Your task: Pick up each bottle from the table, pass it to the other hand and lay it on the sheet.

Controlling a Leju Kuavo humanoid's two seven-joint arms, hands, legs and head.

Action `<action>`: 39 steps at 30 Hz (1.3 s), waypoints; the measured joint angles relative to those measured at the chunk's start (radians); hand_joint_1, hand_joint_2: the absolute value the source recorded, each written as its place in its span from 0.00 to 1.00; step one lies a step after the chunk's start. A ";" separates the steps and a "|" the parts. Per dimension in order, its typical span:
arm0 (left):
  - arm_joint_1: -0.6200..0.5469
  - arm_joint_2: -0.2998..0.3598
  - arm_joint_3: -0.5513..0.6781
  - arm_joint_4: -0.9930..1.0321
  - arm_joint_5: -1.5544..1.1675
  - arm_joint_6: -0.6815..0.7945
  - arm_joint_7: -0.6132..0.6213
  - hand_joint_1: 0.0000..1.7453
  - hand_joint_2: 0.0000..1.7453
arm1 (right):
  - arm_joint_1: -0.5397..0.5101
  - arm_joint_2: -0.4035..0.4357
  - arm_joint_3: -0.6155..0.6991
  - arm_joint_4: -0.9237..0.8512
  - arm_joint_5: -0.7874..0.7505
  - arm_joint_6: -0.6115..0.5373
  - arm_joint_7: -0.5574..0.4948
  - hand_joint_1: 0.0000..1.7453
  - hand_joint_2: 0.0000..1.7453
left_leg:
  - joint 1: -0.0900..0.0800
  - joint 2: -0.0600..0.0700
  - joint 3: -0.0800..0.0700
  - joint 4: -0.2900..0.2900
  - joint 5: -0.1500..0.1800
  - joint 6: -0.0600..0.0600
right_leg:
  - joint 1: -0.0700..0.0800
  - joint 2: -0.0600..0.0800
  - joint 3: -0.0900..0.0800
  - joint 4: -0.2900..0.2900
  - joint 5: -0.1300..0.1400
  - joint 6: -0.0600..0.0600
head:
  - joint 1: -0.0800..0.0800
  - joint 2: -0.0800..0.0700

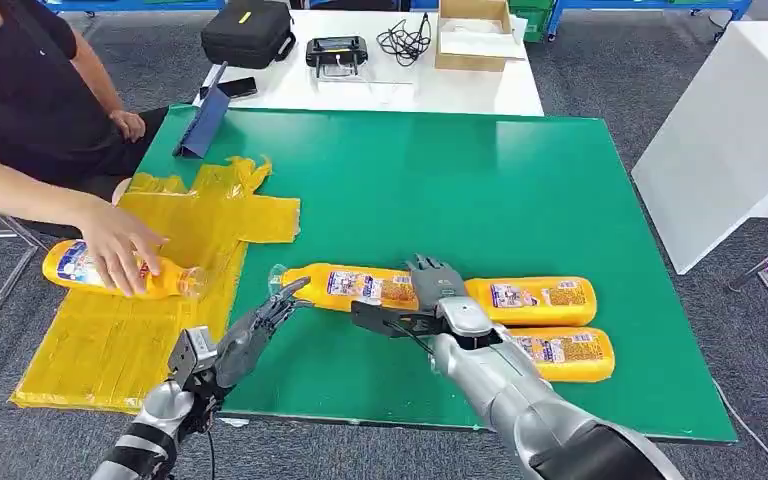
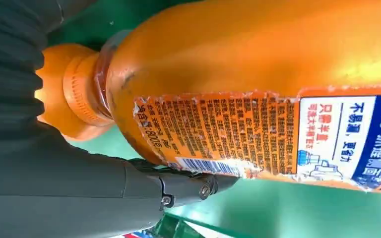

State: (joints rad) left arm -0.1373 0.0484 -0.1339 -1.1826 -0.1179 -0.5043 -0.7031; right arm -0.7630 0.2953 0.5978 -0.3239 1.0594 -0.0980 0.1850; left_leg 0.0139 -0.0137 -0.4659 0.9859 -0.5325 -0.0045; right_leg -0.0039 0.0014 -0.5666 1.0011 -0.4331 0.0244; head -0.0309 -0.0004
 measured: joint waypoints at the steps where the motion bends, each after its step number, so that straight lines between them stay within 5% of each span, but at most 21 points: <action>1: 0.000 0.000 0.000 0.000 0.001 0.001 0.000 0.00 0.00 | 0.000 0.001 0.000 0.000 0.003 0.001 -0.003 0.00 1.00 | 0.000 0.000 0.000 0.000 0.000 0.000 | 0.000 0.000 0.000 0.000 0.000 0.000 | 0.000 0.000; 33: 0.032 0.000 0.015 0.000 0.000 0.020 0.000 0.00 0.00 | 0.021 0.068 0.028 -0.021 0.039 0.010 -0.019 0.00 1.00 | 0.000 0.000 -0.001 0.000 0.000 0.000 | 0.000 0.000 -0.001 0.000 0.000 0.000 | 0.000 0.000; 34: 0.032 -0.001 0.017 0.000 -0.001 0.020 0.000 0.00 0.00 | 0.024 0.068 0.035 -0.024 0.032 0.017 -0.014 0.41 1.00 | 0.000 0.000 -0.001 0.000 0.000 0.000 | 0.000 0.000 -0.001 0.000 0.000 0.000 | 0.000 0.000; 35: 0.032 -0.001 0.020 0.000 -0.003 0.019 0.000 0.00 0.00 | 0.027 0.068 0.044 -0.026 0.025 0.026 -0.008 1.00 1.00 | 0.000 0.000 -0.001 0.000 0.000 0.000 | 0.000 0.000 -0.001 0.000 0.000 0.000 | 0.000 0.000; 39: 0.032 -0.002 0.027 0.000 -0.005 0.014 0.000 0.00 0.00 | 0.041 0.068 0.091 -0.027 -0.026 0.086 0.006 1.00 1.00 | 0.000 0.001 -0.001 0.000 0.000 0.000 | 0.000 0.000 -0.001 0.000 0.000 0.000 | 0.000 0.000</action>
State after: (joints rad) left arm -0.1054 0.0469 -0.1068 -1.1826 -0.1224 -0.4906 -0.7031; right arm -0.7219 0.3635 0.6885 -0.3506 1.0335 -0.0118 0.1915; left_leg 0.0139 -0.0130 -0.4667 0.9858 -0.5325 -0.0046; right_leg -0.0038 0.0017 -0.5675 1.0011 -0.4332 0.0244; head -0.0305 -0.0004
